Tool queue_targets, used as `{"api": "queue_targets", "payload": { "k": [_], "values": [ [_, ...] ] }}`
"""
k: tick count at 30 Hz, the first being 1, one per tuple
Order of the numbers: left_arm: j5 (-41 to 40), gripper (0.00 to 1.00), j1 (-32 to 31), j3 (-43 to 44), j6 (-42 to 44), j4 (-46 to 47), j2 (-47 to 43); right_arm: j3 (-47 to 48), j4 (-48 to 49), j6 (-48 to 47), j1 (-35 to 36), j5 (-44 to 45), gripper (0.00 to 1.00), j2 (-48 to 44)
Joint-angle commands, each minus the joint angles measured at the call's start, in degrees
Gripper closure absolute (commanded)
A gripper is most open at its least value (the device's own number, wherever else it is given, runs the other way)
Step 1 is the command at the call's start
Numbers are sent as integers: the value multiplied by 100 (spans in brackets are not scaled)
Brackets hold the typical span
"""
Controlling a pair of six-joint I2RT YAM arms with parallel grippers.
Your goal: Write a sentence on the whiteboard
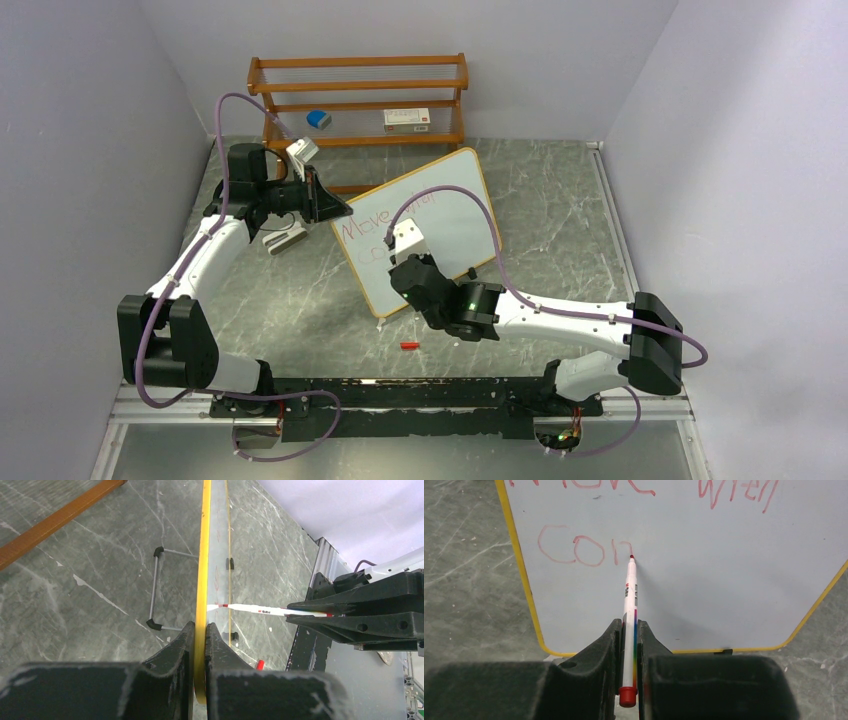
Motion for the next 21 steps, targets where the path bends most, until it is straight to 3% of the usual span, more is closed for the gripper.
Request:
{"api": "queue_targets", "payload": {
  "k": [1,21],
  "values": [
    [-260,95,-12,7,369,-142,-23,-83,-272,212,-40,-84,100,-27],
    [-263,95,-17,-2,358,-124,-25,-185,331,-102,-240,101,100,-546]
  ]
}}
